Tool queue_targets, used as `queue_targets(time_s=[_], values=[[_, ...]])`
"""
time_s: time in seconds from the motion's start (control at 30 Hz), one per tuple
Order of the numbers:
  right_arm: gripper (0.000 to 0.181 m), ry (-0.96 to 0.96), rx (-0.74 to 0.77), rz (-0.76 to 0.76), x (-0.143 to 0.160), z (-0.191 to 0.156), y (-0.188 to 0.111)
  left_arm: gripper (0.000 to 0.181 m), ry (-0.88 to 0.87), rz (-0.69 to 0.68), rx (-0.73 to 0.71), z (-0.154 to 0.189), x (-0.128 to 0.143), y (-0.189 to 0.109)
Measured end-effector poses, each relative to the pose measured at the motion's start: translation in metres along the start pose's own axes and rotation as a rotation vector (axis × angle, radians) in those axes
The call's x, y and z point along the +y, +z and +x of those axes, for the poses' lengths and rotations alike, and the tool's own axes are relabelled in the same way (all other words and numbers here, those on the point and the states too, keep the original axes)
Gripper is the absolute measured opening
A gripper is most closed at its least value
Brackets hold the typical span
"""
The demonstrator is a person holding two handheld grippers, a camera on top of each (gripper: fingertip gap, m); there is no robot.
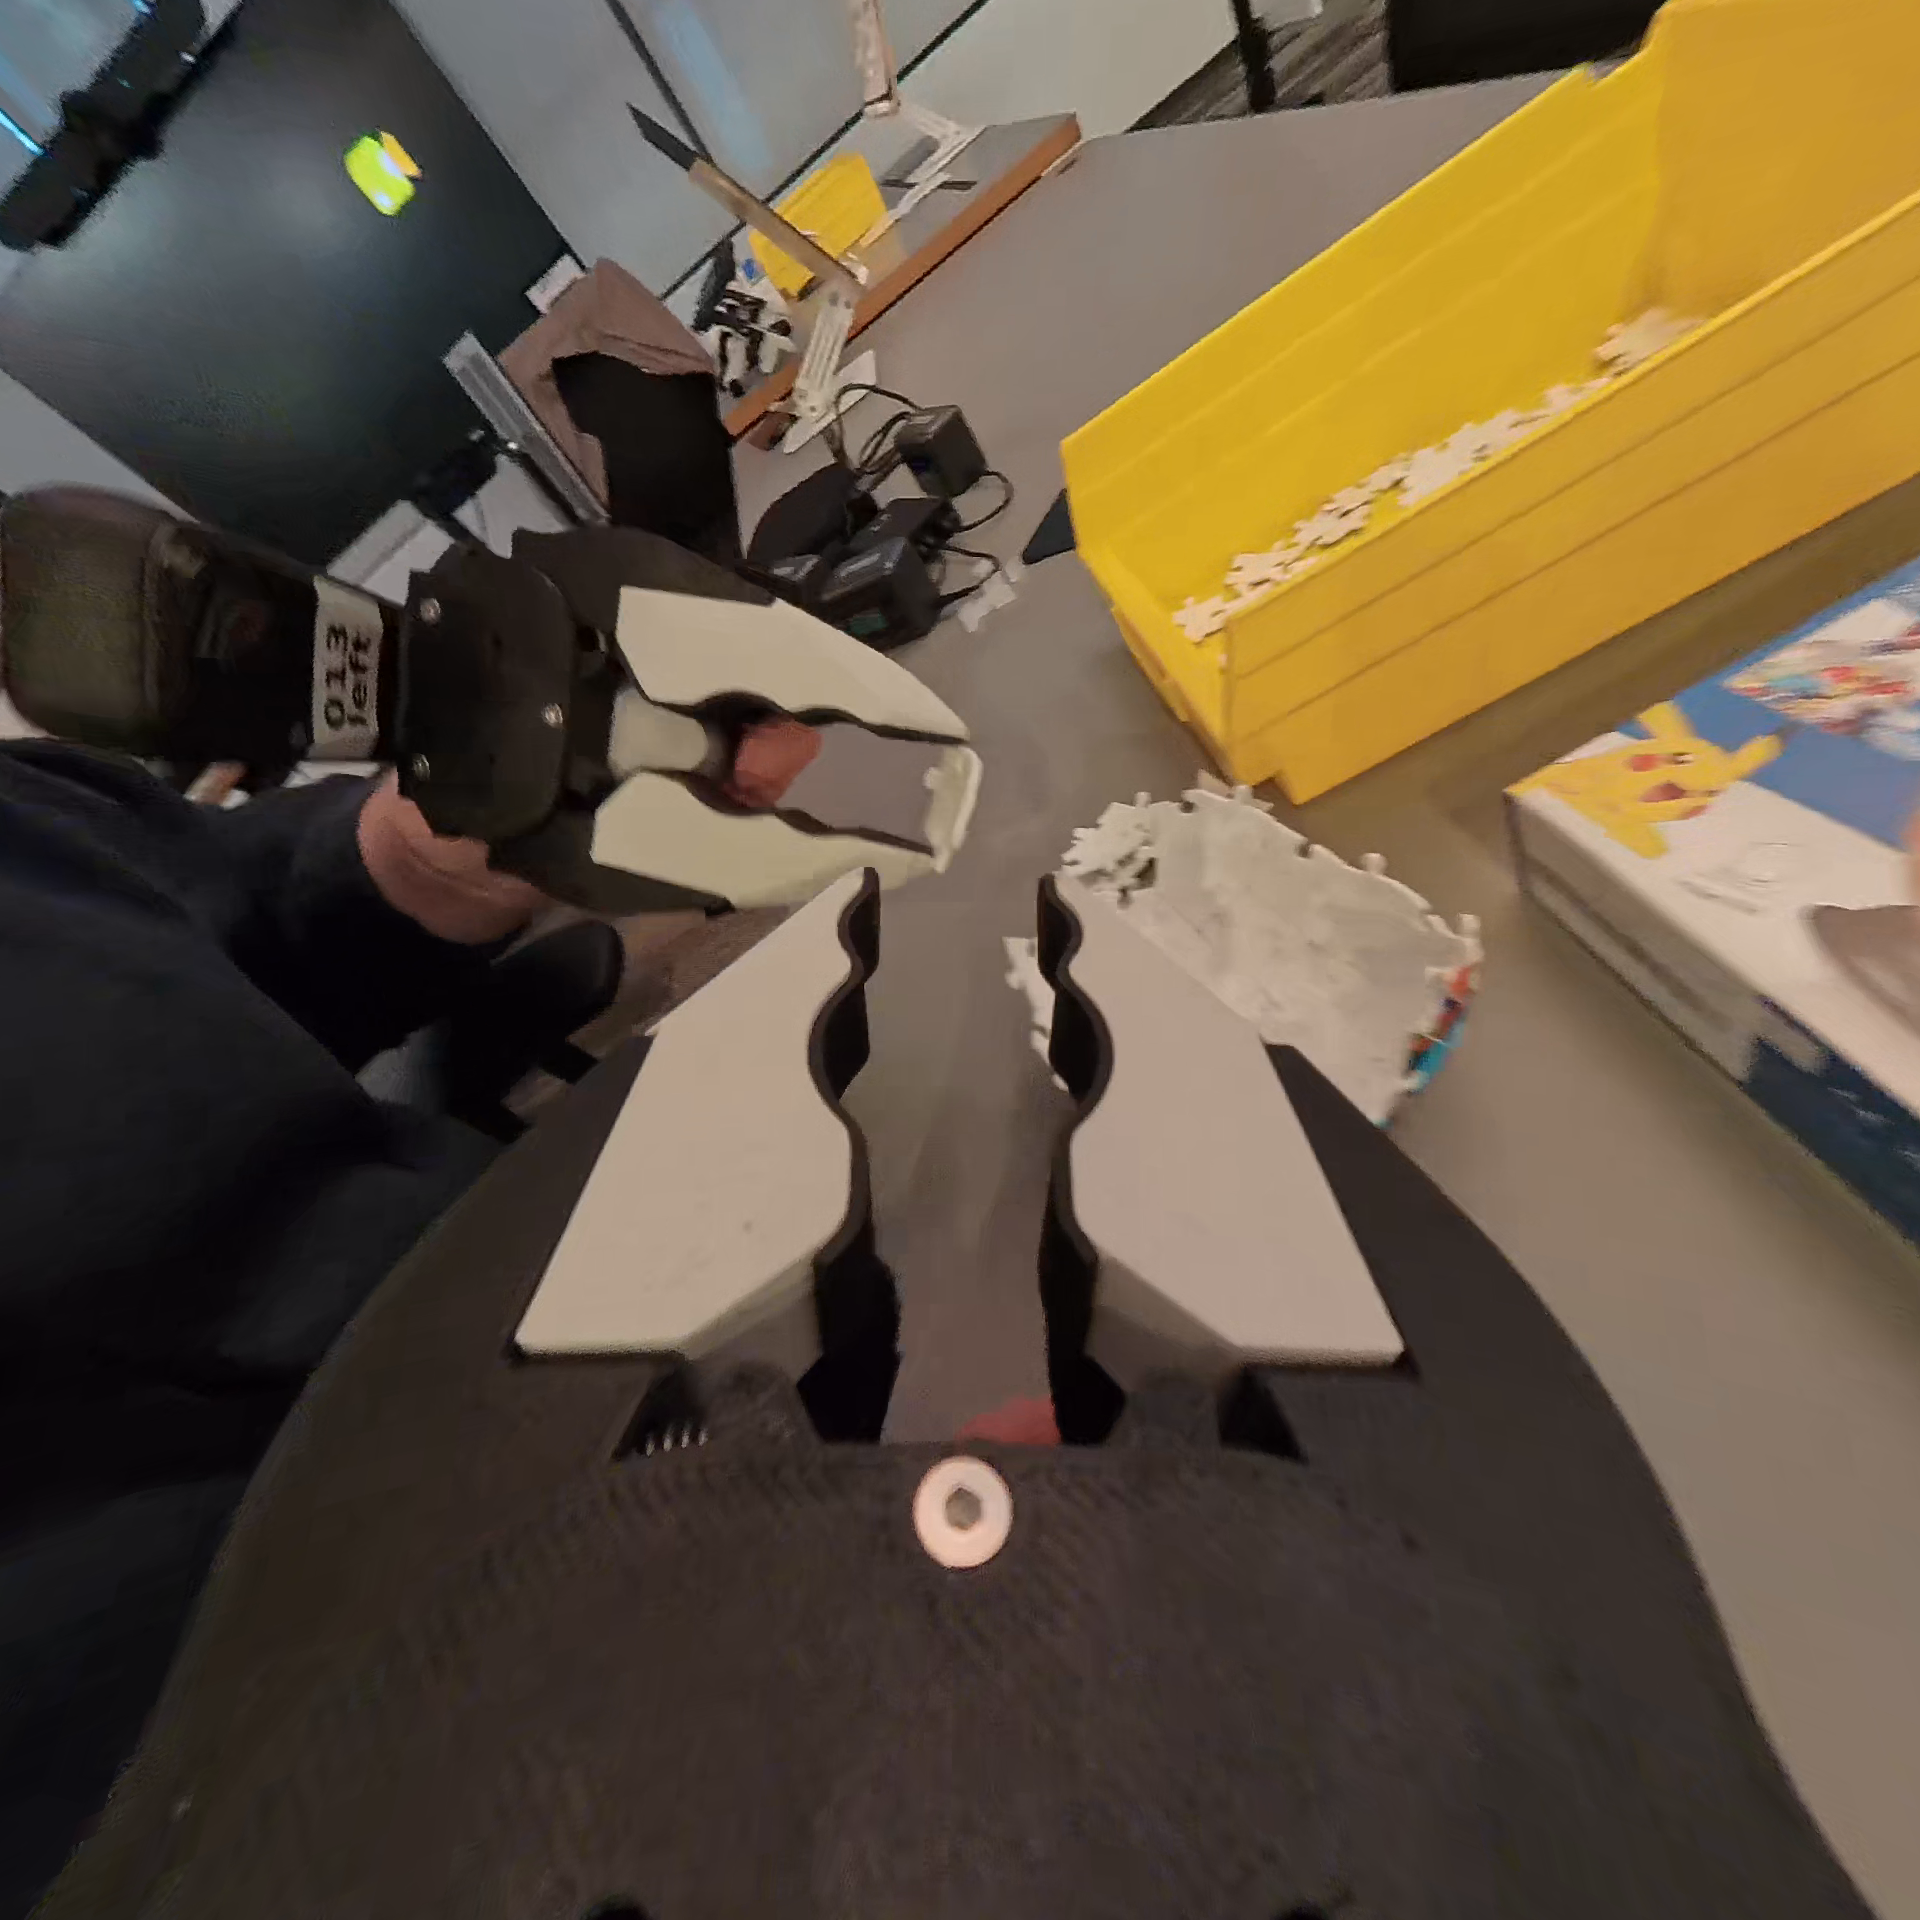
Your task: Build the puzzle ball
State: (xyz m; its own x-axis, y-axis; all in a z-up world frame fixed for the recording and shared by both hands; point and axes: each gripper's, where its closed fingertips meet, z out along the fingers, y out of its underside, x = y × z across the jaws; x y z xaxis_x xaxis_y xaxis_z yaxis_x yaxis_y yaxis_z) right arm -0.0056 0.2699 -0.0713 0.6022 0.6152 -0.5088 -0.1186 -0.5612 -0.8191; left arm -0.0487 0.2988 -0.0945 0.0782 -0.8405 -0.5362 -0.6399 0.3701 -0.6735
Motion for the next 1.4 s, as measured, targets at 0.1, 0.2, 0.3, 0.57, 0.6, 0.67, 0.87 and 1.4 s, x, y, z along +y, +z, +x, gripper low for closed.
queue_targets(time_s=[0.1,0.2,0.3,0.57,0.6,0.67,0.87,1.4], values=[[0.029,0.039,-0.018,-0.036,0.006,-0.004,0.016,0.027,0.077,0.008,0.008,0.01,-0.011,0.007],[0.024,0.077,-0.021,-0.075,0.015,-0.002,0.023,0.027,0.128,0.032,0.003,0.019,-0.019,0.009],[0.013,0.096,-0.016,-0.102,0.026,-0.001,0.027,0.027,0.168,0.051,-0.012,0.026,-0.025,0.011],[0.001,0.122,-0.024,-0.028,0.031,0.003,0.022,0.028,0.197,0.095,-0.068,0.037,-0.028,0.013],[0.001,0.128,-0.024,-0.018,0.03,0.004,0.02,0.031,0.177,0.103,-0.068,0.036,-0.029,0.012],[0.001,0.119,-0.006,-0.014,0.031,0.008,0.014,0.04,0.119,0.116,-0.056,0.032,-0.03,0.009],[0.001,0.12,0.066,0.025,0.029,0.035,-0.013,0.051,-0.226,-0.025,-0.078,-0.011,0.018,0.011],[0.001,0.109,0.08,0.042,0.029,0.065,-0.032,0.045,-0.924,-0.294,0.285,0.007,0.086,0.066]])
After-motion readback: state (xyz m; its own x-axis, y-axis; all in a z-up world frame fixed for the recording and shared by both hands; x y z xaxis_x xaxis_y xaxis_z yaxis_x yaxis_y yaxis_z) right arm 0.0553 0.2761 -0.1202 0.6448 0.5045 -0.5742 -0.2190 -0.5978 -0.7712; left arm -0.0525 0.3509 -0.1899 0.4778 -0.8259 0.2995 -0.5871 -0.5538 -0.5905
